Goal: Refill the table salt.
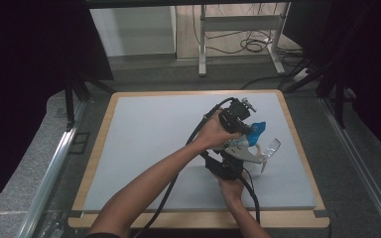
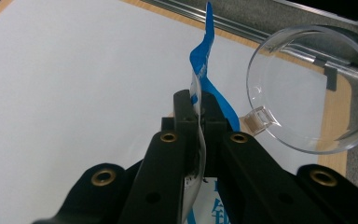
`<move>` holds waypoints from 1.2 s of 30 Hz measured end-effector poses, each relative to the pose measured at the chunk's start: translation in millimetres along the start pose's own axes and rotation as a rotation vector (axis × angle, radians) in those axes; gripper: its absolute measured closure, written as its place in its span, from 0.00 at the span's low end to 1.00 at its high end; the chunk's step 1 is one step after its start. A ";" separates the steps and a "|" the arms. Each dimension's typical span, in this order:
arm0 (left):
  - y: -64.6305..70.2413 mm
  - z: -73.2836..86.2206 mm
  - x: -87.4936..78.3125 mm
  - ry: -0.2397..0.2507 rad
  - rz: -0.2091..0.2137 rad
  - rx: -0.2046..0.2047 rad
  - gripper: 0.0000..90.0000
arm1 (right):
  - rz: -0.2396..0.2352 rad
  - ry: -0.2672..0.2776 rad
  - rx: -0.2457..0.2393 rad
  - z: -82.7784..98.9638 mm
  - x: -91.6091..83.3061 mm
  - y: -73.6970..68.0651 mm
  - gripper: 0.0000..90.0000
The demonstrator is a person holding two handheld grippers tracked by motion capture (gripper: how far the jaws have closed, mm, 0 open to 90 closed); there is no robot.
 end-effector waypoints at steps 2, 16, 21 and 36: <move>-0.3 0.4 -0.1 -0.003 -0.001 0.001 0.99 | -0.003 0.001 0.002 -0.2 0.6 -0.4 0.57; 1.3 0.0 2.2 -0.006 0.002 0.005 0.99 | -0.002 0.005 0.001 -1.1 -0.6 -0.4 0.57; 1.6 0.1 1.5 -0.003 0.000 0.003 0.99 | -0.003 0.007 0.001 -1.3 -0.9 -0.6 0.57; 2.1 0.8 2.8 -0.008 0.003 0.009 0.99 | -0.003 0.006 -0.004 -1.3 -1.1 -0.7 0.57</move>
Point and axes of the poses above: each handheld gripper's, and its own axes: x roughly forward along the jaws, z roughly out of its underside, y roughly to its right, the point moved 3 cm from there along x, roughly forward along the jaws, and after that the axes turned 12 degrees about x, right-handed, at the moved point
